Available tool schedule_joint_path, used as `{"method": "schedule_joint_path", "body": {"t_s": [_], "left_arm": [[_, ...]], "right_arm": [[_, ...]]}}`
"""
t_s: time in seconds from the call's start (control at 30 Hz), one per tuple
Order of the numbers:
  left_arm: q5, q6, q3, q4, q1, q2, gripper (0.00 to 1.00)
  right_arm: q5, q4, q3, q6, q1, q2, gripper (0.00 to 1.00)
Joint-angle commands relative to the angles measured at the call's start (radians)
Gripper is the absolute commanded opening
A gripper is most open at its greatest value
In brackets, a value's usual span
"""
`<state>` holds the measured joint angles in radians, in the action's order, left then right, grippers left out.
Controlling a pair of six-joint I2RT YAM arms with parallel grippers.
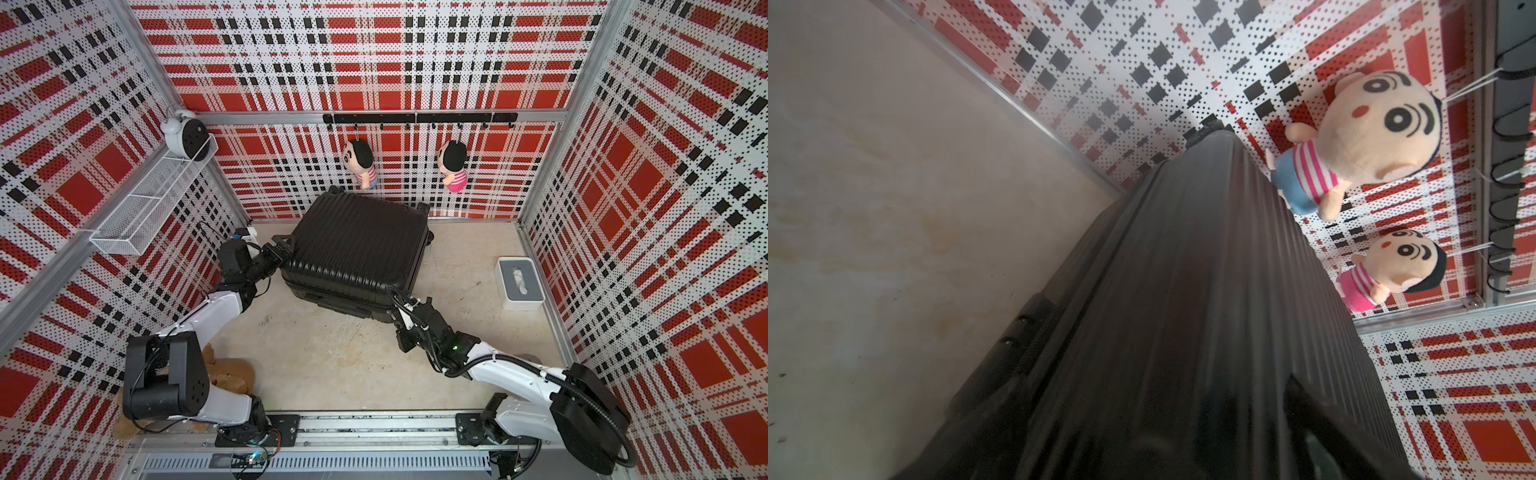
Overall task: Open the suitcase zippers
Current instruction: Adjust the suitcase at the center of the board.
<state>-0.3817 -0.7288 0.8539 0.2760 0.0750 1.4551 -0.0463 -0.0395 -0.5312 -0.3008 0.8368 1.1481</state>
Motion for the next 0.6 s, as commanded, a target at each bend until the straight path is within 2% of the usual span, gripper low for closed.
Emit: {"method": "schedule_joint_path", "body": {"t_s": [0.0, 0.2, 0.43, 0.57], "left_arm": [[-0.011, 0.013, -0.059, 0.001, -0.047, -0.047, 0.96], [0.017, -0.014, -0.153, 0.015, -0.158, -0.128, 0.96], [0.113, -0.036, -0.208, -0.028, -0.314, -0.237, 0.97], [0.155, -0.058, -0.23, -0.04, -0.456, -0.27, 0.97]], "right_arm": [[-0.034, 0.077, -0.01, -0.002, 0.015, -0.064, 0.0], [-0.096, 0.153, 0.005, -0.011, 0.013, -0.146, 0.0], [-0.165, 0.25, 0.005, -0.02, -0.01, -0.219, 0.0], [-0.173, 0.274, 0.02, -0.024, -0.067, -0.254, 0.0]]}}
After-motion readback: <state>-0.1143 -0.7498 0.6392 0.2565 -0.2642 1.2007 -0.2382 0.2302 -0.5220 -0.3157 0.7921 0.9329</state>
